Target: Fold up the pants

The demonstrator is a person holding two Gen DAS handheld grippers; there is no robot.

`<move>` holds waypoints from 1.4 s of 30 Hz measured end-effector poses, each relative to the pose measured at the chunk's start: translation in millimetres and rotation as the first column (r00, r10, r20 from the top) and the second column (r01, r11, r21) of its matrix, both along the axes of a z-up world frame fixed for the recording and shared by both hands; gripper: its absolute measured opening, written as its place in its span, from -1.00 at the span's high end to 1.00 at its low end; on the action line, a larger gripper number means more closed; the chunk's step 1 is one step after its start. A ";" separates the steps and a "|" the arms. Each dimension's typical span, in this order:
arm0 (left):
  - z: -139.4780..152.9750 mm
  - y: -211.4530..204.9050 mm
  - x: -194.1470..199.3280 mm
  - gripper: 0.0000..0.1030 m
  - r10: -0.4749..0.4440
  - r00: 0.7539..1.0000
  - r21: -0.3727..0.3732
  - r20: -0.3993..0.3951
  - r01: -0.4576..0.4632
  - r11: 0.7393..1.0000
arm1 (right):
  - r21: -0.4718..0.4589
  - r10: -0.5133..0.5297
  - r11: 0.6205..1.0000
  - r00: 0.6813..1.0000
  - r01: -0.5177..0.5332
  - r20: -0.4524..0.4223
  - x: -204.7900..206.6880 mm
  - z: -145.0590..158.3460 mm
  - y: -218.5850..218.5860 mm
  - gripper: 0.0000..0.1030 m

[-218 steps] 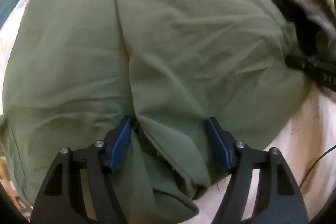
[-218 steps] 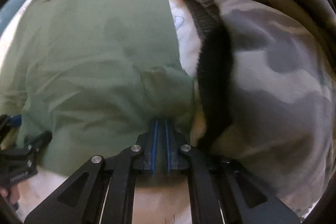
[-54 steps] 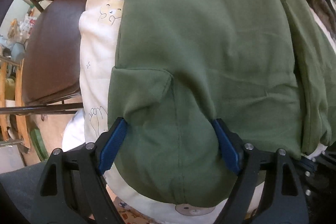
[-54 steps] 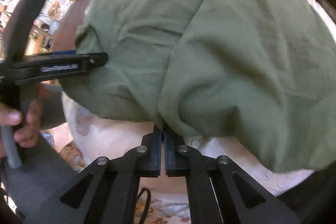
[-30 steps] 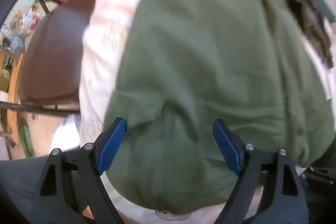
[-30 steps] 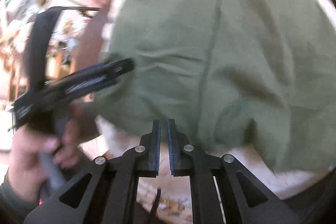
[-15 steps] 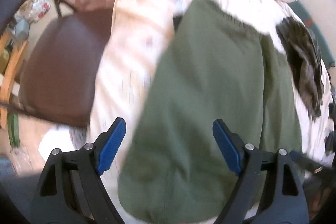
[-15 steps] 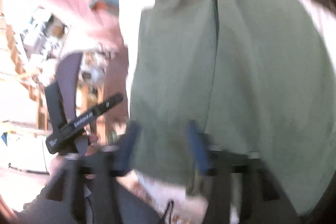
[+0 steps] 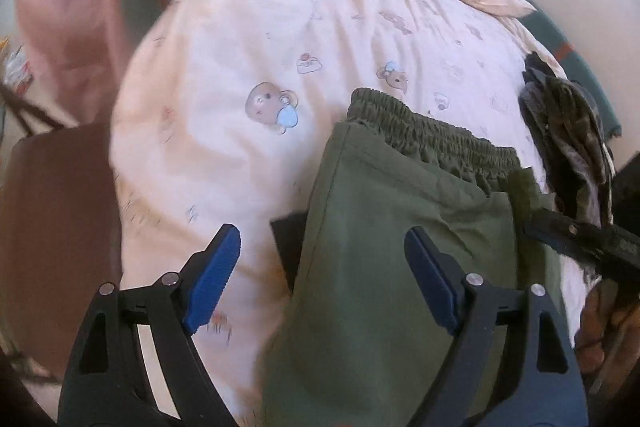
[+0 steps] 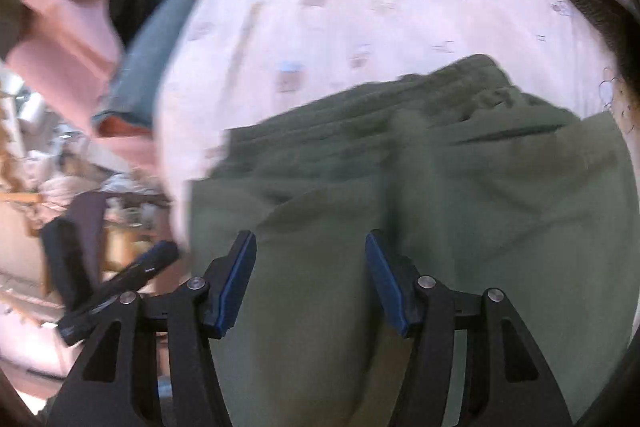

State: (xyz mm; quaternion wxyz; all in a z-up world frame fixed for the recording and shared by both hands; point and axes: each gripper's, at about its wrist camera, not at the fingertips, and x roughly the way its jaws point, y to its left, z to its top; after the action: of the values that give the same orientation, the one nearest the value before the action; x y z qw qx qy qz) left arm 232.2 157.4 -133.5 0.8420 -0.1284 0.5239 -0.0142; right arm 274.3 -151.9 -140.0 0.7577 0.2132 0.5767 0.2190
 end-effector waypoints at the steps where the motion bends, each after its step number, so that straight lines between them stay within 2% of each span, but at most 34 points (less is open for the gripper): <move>1: -1.5 0.0 3.7 -0.46 -0.004 1.000 -0.001 0.003 0.004 1.000 | -0.031 -0.005 1.000 1.000 0.005 -0.006 2.5 -5.8 -1.2 -0.17; 2: -4.0 -0.2 9.9 -0.38 -0.008 1.000 -0.011 0.000 0.008 1.000 | -0.047 -0.010 0.999 1.000 0.009 -0.012 4.4 -9.5 -4.6 -0.17; 4: -10.1 -2.0 19.9 -0.33 -0.028 1.000 -0.039 -0.012 0.027 0.999 | -0.047 -0.018 0.999 0.999 0.017 -0.031 6.7 -18.5 -15.0 -0.17; 6: -17.6 -4.4 28.9 -0.01 -0.043 0.999 -0.027 -0.027 0.042 0.999 | -0.035 -0.019 0.999 0.998 0.017 -0.053 10.5 -28.6 -14.8 -0.17; 8: -22.1 -3.4 33.6 0.34 -0.049 0.998 -0.062 -0.044 0.046 0.997 | -0.013 -0.002 1.000 0.998 0.002 -0.057 10.1 -32.9 -19.1 0.09; 9: -22.0 -1.8 34.1 0.39 -0.043 0.998 -0.080 -0.039 0.040 0.996 | -0.001 0.018 1.000 0.999 -0.018 -0.044 8.8 -31.8 -18.6 0.49; 10: -20.8 -1.7 34.9 0.49 -0.045 0.998 -0.083 -0.033 0.042 0.996 | -0.011 0.030 0.999 0.999 -0.030 -0.020 7.3 -28.9 -17.2 0.64; 11: -19.8 -2.0 35.0 0.68 -0.048 0.999 -0.077 -0.024 0.046 0.996 | -0.022 0.037 0.999 0.999 -0.037 0.009 7.0 -23.0 -14.5 0.70; 12: -16.6 -2.5 34.2 0.78 -0.049 0.999 -0.075 -0.010 0.049 0.996 | -0.015 0.053 0.999 0.998 -0.052 0.042 7.4 -16.1 -9.8 0.93; 13: -13.0 -2.8 34.1 0.89 -0.054 0.999 -0.087 0.008 0.055 0.995 | -0.011 0.068 0.998 0.995 -0.068 0.078 7.2 -8.2 -6.6 0.95; 15: -5.5 -5.2 33.8 0.94 -0.060 0.997 -0.083 0.041 0.063 0.995 | -0.025 0.085 0.996 0.983 -0.082 0.162 0.6 9.8 -4.1 0.95; 18: 7.0 -7.2 29.3 0.99 -0.070 0.994 -0.087 0.081 0.077 0.993 | -0.011 0.080 0.997 0.976 -0.079 0.204 -3.9 24.0 -5.2 0.96; 22: 21.9 -7.1 23.9 0.99 -0.066 0.994 -0.067 0.089 0.072 0.995 | -0.011 0.074 0.997 0.973 -0.073 0.219 -5.5 34.1 -10.2 0.96; 24: 26.5 -11.3 21.9 0.99 -0.087 0.992 -0.026 0.096 0.090 0.996 | -0.021 0.079 0.997 0.969 -0.076 0.233 -7.0 39.3 -9.1 0.96; 26: 29.7 -11.8 21.2 0.99 -0.084 0.989 -0.015 0.119 0.086 0.996 | -0.013 0.072 0.997 0.965 -0.071 0.252 -7.8 43.0 -8.4 0.96; 28: 29.7 -7.5 24.7 0.99 -0.063 0.991 -0.021 0.120 0.066 0.998 | 0.000 0.059 0.998 0.969 -0.060 0.241 -1.4 42.1 -5.8 0.96; 30: 27.5 -3.2 28.9 0.99 -0.055 0.992 -0.015 0.113 0.057 0.998 | -0.041 0.065 0.997 0.978 -0.058 0.197 6.8 34.4 0.6 0.95; 32: 22.2 -4.6 29.3 0.98 -0.060 0.993 0.005 0.099 0.060 0.998 | -0.139 0.114 0.985 0.988 -0.099 0.107 13.0 16.0 13.4 0.94; 33: 17.7 -7.2 29.4 0.98 -0.073 0.993 0.023 0.089 0.071 0.997 | -0.196 0.130 0.975 0.987 -0.109 0.097 12.8 9.5 18.4 0.94; 35: 12.1 -9.6 29.5 0.98 -0.073 0.994 0.062 0.077 0.068 0.996 | -0.158 0.136 0.981 0.982 -0.116 0.128 10.0 6.1 17.6 0.94; 38: 7.4 -2.8 30.8 0.99 -0.042 0.997 0.041 0.061 0.040 0.998 | -0.045 0.089 0.996 0.987 -0.083 0.135 12.5 6.6 5.6 0.94; 40: 10.1 0.8 29.6 0.99 -0.035 0.997 0.033 0.073 0.033 0.999 | 0.001 0.077 0.997 0.977 -0.079 0.197 9.3 17.9 -0.6 0.94; 42: 14.8 2.7 27.8 0.99 -0.030 0.995 0.025 0.095 0.028 0.999 | 0.037 0.105 0.992 0.963 -0.118 0.250 5.5 31.1 1.4 0.94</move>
State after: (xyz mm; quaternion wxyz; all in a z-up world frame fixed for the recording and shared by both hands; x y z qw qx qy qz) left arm 260.0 160.1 -118.7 0.8670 -0.1100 0.4852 -0.0264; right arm 279.9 -150.5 -108.9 0.8043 0.1708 0.4830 0.3010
